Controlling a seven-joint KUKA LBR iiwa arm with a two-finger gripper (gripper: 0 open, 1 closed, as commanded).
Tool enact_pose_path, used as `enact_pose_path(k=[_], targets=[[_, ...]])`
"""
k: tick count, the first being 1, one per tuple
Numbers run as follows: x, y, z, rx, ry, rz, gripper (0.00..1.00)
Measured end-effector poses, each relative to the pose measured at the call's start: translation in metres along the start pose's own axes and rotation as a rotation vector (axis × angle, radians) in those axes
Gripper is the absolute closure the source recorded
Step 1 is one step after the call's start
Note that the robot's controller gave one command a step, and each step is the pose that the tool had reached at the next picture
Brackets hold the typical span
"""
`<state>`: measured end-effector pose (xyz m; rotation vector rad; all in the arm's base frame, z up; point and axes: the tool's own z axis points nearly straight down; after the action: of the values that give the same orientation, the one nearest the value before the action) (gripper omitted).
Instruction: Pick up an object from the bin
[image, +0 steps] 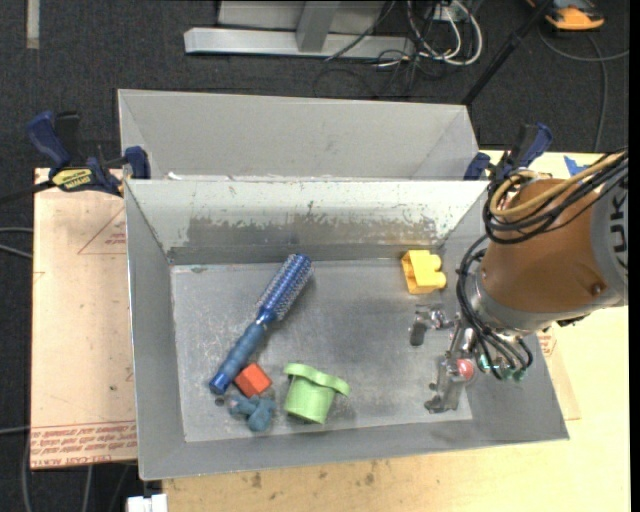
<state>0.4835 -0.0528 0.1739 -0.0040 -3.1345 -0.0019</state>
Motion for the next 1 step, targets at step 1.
enact_pose_path(k=[1], targets=[[-0.0364,-0.0831,0.0590,0.003,-0.007,-0.238,0.00]])
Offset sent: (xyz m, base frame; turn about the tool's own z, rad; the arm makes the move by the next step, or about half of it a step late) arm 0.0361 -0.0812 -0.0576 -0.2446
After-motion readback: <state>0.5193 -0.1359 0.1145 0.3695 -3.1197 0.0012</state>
